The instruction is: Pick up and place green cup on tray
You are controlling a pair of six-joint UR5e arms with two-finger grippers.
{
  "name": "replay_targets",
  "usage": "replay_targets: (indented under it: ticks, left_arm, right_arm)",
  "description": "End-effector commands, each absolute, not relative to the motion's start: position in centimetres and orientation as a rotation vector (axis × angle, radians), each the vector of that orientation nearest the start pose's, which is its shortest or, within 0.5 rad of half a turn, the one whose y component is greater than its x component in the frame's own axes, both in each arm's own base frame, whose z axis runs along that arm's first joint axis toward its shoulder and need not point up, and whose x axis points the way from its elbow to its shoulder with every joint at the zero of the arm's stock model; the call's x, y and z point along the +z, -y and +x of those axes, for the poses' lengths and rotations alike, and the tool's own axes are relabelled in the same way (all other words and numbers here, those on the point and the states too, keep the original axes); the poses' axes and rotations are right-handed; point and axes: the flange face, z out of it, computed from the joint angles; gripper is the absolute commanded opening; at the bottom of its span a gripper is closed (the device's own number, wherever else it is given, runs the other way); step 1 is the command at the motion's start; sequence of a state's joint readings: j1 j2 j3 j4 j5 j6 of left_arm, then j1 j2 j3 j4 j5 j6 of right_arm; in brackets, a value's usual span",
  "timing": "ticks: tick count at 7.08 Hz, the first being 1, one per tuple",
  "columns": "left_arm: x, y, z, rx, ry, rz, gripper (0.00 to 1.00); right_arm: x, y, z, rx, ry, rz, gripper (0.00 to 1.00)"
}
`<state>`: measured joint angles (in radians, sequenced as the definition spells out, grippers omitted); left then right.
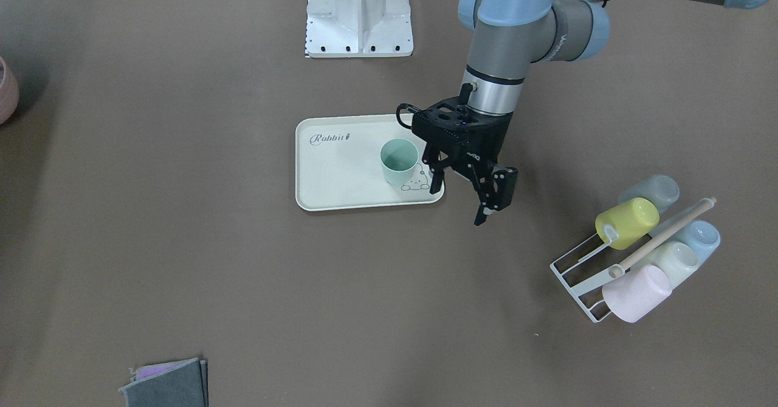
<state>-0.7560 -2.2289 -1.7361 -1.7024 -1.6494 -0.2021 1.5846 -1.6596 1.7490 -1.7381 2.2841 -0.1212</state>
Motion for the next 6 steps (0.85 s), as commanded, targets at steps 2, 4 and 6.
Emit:
replay_targets:
  ticks: [2, 4, 6]
  left_arm:
    - [21.4, 58.9, 28.6, 0.474, -0.505, 0.613, 0.99]
    - [24.8, 61.8, 19.1, 0.304, -0.606, 0.558, 0.99]
    - [31.9, 62.2, 10.0, 0.161, -0.7, 0.406, 0.99]
  right_arm:
    - [63.4, 44.6, 7.4, -0.075, 0.717, -0.027, 1.0]
    - [63.5, 44.5, 7.4, -0.074, 0.717, -0.028, 1.0]
    - [63.2, 44.6, 7.4, -0.076, 0.716, -0.024, 1.0]
